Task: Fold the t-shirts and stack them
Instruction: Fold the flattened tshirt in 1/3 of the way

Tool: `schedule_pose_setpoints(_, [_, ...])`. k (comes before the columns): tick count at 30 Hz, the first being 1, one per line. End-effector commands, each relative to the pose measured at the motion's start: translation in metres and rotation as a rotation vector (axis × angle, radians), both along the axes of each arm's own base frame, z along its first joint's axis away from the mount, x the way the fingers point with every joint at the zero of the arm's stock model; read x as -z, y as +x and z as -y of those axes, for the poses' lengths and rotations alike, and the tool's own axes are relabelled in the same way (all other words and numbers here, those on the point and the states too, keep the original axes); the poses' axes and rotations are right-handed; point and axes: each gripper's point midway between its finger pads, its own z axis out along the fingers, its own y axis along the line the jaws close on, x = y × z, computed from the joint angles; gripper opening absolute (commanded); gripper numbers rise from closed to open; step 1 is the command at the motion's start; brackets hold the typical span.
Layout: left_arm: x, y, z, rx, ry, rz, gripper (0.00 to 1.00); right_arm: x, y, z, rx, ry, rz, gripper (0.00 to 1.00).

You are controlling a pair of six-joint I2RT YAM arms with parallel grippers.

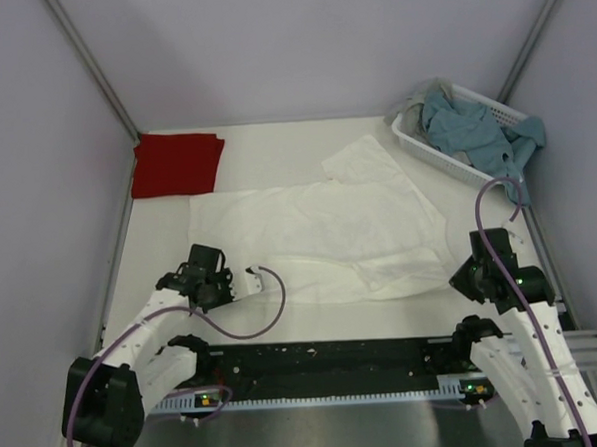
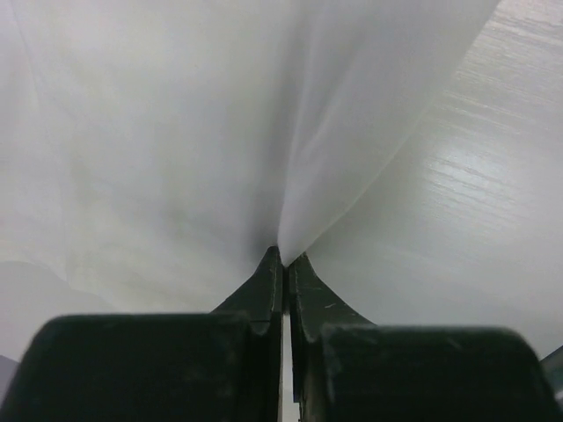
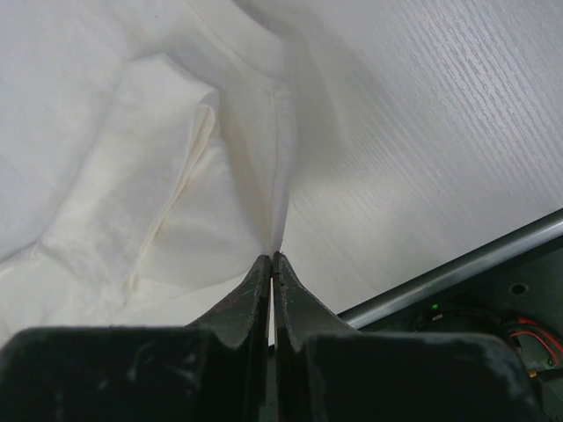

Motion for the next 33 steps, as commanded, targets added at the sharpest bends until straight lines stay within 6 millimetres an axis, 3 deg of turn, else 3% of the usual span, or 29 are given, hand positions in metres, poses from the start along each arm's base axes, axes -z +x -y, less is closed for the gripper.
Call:
schedule_pose_setpoints(1, [0.007,-0.022,-0.011,-0.016,0.036,-0.036,0.0,-0.016,0.001,0.005,0.022,-0.02,0.044,0.0])
schedule_pose_setpoints(8, [-0.004,-0.046,-0.034,-0.007,0.142,-0.068,0.0,-0.016,-0.006,0.008,0.035,-0.027,0.043,0.0])
schedule_pose_setpoints(16, [-0.016,-0.058,-0.028,0.016,0.107,-0.129,0.0,-0.023,-0.014,0.009,0.058,-0.011,0.071,0.02])
schedule_pose_setpoints(19, [-0.027,-0.055,-0.023,0.012,0.085,-0.128,0.39,-0.035,-0.01,0.003,0.071,0.033,0.122,0.49])
schedule_pose_setpoints(21, [-0.044,-0.049,-0.018,0.014,0.058,-0.113,0.57,-0.054,-0.001,-0.001,0.064,0.061,0.195,0.59])
schedule_pose_setpoints(22, [-0.054,-0.045,-0.013,0.015,0.037,-0.102,0.8,-0.066,0.005,-0.003,0.052,0.072,0.237,0.62])
schedule_pose_setpoints(23, [-0.068,-0.038,-0.007,0.011,0.005,-0.078,0.82,-0.082,0.013,-0.006,0.026,0.074,0.291,0.64])
schedule_pose_setpoints(24, [-0.084,-0.029,-0.001,0.004,-0.028,-0.049,0.9,-0.1,0.024,-0.009,-0.021,0.071,0.357,0.66])
schedule_pose_setpoints(25, [-0.097,-0.021,0.007,-0.002,-0.066,-0.029,0.92,-0.115,0.034,-0.015,-0.069,0.075,0.407,0.78])
schedule_pose_setpoints(26, [-0.111,-0.008,0.014,-0.022,-0.103,0.004,0.93,-0.13,0.046,-0.021,-0.123,0.072,0.453,0.81])
schedule_pose_setpoints(27, [-0.125,0.005,0.02,-0.052,-0.142,0.043,0.95,-0.147,0.058,-0.026,-0.178,0.067,0.498,0.81])
schedule_pose_setpoints(29, [-0.142,0.038,0.028,-0.112,-0.187,0.113,0.96,-0.158,0.09,-0.038,-0.284,0.048,0.494,0.82])
schedule_pose_setpoints(30, [-0.146,0.056,0.029,-0.151,-0.192,0.149,0.94,-0.167,0.107,-0.045,-0.334,0.042,0.506,0.81])
schedule_pose_setpoints(33, [-0.151,0.114,0.027,-0.296,-0.192,0.196,0.61,-0.165,0.156,-0.062,-0.479,0.019,0.433,0.81])
